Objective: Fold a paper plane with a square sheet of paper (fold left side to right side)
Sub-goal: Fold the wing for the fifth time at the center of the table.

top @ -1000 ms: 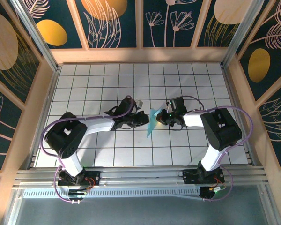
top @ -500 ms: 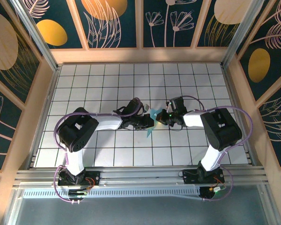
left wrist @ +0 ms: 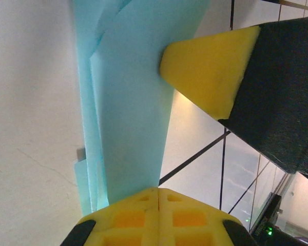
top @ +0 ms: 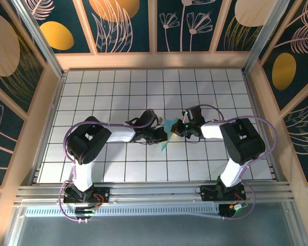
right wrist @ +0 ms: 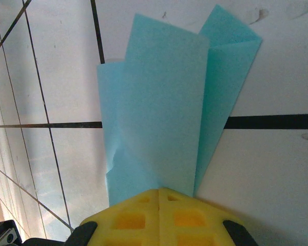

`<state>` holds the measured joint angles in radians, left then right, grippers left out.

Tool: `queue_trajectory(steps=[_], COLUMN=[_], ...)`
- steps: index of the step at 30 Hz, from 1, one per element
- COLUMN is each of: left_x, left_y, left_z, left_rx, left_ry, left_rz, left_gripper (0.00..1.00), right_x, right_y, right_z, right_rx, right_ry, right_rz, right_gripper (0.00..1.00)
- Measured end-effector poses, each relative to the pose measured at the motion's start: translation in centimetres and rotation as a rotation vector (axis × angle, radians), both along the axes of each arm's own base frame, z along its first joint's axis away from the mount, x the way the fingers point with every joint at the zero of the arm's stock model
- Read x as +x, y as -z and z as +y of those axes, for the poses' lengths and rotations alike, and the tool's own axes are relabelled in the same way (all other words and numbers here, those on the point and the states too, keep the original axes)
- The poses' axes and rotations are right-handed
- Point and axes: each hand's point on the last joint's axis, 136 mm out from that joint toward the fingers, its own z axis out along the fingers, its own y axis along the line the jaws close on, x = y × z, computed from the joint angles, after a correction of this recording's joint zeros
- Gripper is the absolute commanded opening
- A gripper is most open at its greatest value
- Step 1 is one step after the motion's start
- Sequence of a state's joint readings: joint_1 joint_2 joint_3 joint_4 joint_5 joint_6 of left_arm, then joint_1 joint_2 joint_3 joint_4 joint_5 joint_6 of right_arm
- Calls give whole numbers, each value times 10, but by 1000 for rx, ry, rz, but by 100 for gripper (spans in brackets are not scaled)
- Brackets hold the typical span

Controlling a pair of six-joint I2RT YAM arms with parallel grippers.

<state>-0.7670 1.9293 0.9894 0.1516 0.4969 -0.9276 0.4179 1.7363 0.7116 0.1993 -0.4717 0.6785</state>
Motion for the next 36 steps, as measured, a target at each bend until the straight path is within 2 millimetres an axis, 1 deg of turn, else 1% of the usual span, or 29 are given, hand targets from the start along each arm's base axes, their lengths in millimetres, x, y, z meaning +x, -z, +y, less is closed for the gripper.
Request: queue_trajectory(steps=[15, 21, 26, 36], left_x=[1, -3, -3, -2], left_y=[2, 11, 11, 12], left_z=[1, 7, 8, 8], left_rx=[9, 28, 31, 36], left_ry=[-7, -11, -14, -18], left_rz=[-3, 8, 5, -3], left_gripper=[3, 3, 3, 0], right_x=[0, 0, 0, 2], right_y=[0, 0, 0, -4], right_z=[0, 0, 0, 1], right_rx=[-7, -7, -7, -20], right_ry=[-8, -9, -9, -18], right_rz=[-1, 0, 0, 6], right_gripper=[0, 0, 0, 0])
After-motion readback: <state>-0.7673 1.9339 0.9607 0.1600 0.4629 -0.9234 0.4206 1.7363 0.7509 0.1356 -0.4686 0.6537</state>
